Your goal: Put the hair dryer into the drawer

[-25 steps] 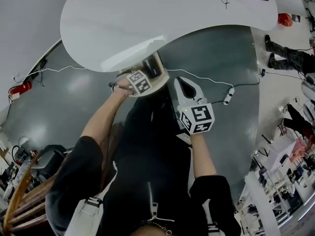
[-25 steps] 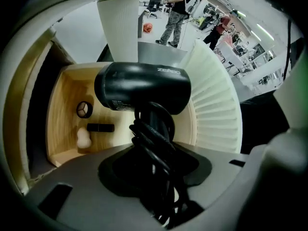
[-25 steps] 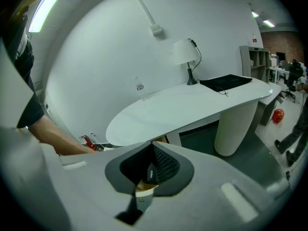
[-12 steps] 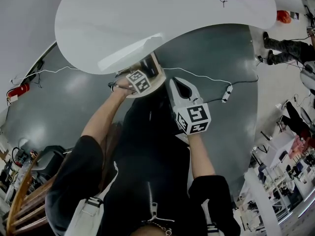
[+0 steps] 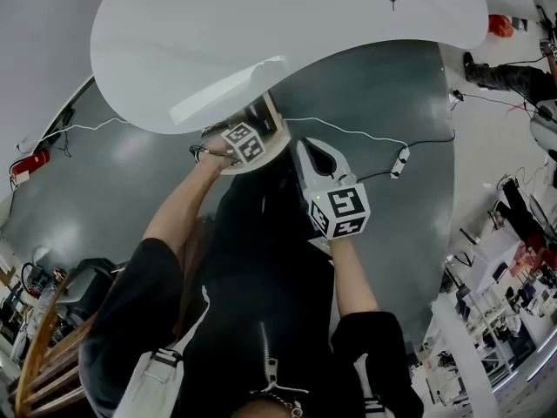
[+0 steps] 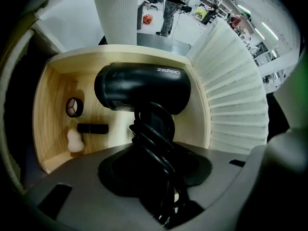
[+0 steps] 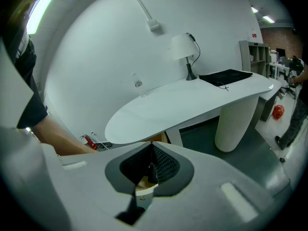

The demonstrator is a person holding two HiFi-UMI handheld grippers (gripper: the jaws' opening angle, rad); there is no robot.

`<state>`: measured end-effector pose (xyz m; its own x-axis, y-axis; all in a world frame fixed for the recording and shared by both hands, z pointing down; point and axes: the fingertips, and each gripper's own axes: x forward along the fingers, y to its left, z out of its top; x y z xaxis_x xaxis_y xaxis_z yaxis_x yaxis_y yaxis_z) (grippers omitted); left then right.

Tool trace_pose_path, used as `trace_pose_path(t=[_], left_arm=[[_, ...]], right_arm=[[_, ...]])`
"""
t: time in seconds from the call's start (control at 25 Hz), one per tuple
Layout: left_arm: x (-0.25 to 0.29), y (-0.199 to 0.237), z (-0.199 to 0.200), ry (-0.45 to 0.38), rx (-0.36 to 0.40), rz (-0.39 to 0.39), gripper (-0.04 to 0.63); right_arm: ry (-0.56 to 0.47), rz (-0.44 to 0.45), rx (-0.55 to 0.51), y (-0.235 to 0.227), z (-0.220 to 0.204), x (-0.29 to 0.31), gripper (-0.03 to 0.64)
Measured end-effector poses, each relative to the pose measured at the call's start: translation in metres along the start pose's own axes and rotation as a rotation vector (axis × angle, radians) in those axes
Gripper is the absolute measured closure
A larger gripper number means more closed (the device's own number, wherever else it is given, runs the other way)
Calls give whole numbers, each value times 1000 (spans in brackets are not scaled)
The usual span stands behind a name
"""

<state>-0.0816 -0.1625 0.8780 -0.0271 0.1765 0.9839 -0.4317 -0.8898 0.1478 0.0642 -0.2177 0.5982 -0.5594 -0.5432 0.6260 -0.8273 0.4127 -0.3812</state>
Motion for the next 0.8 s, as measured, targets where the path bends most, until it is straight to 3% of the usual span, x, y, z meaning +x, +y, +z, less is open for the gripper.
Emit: trace_pose_path(t=[0.8], left_arm=[[25,4,1,65,-11,9,411]], right_arm=[[34,-14,18,-11,-11,-4,614]])
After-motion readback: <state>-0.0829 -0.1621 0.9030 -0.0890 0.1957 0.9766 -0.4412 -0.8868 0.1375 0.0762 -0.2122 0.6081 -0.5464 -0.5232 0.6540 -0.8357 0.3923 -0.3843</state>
